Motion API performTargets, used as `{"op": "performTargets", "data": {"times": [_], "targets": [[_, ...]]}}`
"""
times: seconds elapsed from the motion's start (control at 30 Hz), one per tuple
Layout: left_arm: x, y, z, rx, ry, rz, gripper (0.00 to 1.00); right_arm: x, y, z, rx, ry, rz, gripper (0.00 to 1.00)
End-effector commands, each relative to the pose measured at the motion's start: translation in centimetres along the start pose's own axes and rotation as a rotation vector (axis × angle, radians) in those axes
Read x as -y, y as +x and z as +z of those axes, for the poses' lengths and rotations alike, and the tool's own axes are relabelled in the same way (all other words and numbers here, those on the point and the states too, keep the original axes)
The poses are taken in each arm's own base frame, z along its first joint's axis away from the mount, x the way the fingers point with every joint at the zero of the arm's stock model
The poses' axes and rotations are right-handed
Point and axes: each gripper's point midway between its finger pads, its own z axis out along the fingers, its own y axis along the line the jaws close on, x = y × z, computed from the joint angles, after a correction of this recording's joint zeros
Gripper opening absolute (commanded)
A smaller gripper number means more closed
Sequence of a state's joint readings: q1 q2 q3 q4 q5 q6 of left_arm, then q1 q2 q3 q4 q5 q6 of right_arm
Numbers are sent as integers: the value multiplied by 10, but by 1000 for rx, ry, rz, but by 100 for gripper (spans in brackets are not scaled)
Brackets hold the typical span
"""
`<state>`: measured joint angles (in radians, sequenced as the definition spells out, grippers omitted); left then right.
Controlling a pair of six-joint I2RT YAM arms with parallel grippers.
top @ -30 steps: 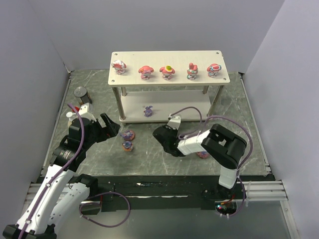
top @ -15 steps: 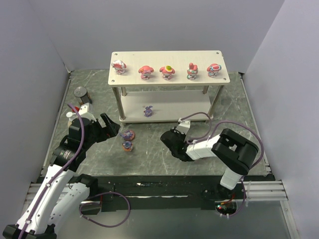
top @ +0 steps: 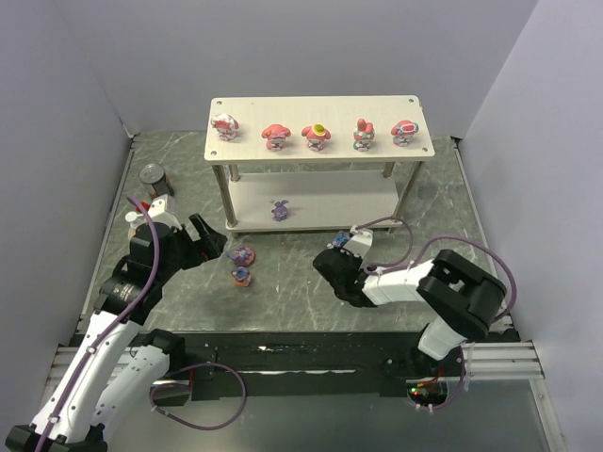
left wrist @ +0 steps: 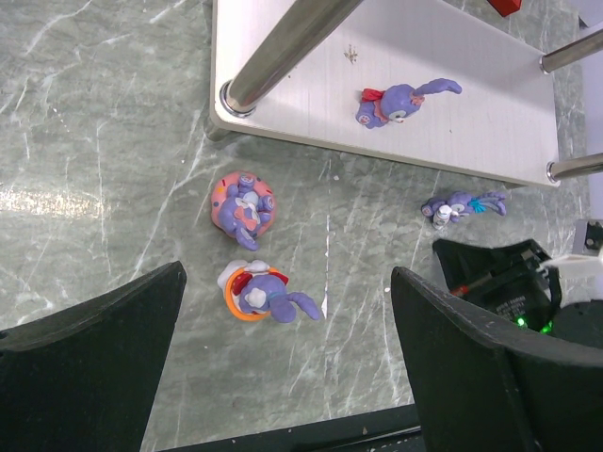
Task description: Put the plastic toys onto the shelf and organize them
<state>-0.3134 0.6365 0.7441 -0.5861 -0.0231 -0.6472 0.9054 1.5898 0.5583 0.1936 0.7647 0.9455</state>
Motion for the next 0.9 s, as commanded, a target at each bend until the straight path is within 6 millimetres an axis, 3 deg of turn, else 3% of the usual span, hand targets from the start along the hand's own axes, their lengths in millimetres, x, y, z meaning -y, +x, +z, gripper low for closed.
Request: {"op": "performTargets", "data": {"times": [0.0,0.2,0.27,0.33,0.37,0.6,0.67,0.87], "targets": [[7,-11,-2,43,37,10,96,35,19,-24,-89,76,-124,14],[8,-11,-2,43,40,10,96,46,10,-32,-63,150,-61,61],[8,-11,-2,42,41,12,96,44,10,-30,-60,146,-80,73],[8,-11,-2,44,41,10,96,41,11,-26,-68,144,-130,78],[8,-10,-2,42,39,10,96,32,11,-23,-72,113,-133,82],[8,-11,-2,43,40,10,96,11,10,3,-120,-16,-271,87],[8,-11,-1,42,41,12,96,13,11,10,-139,-19,-287,88],[9,-10,-1,40,42,12,96,-1,12,13,-185,-57,-291,88]]}}
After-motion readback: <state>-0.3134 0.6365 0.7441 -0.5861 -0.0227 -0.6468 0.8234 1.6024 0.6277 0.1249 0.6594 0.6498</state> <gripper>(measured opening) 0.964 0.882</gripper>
